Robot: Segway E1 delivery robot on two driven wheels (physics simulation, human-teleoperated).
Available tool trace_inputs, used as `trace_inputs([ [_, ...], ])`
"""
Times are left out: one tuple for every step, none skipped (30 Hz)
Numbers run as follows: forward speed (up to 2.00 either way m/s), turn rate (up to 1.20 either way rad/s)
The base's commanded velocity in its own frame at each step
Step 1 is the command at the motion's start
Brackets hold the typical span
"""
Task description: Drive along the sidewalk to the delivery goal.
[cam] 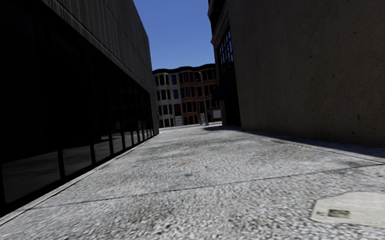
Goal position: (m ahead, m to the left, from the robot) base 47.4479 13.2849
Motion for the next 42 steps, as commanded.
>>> trace_inputs([
  [2.00, 0.00],
  [2.00, 0.00],
  [2.00, 0.00],
  [2.00, 0.00],
  [2.00, 0.00],
  [2.00, 0.00],
  [2.00, 0.00],
  [2.00, 0.00],
  [2.00, 0.00],
  [2.00, 0.00],
  [2.00, 0.00],
  [2.00, 0.00],
  [2.00, 0.00],
  [2.00, 0.00],
  [2.00, 0.00],
  [2.00, 0.00],
  [2.00, 0.00],
  [2.00, 0.00],
  [2.00, 0.00],
  [2.00, 0.00],
  [2.00, 0.00],
  [2.00, 0.00],
  [2.00, 0.00],
  [2.00, 0.00],
  [2.00, 0.00],
  [2.00, 0.00],
  [2.00, 0.00],
  [2.00, 0.00],
  [2.00, 0.00],
  [2.00, 0.00],
  [2.00, 0.00],
  [2.00, 0.00],
  [2.00, 0.00],
  [2.00, 0.00],
  [2.00, 0.00],
  [2.00, 0.00],
  [2.00, 0.00],
  [2.00, 0.00],
  [2.00, 0.00],
  [2.00, 0.00],
  [2.00, 0.00],
  [2.00, 0.00],
])
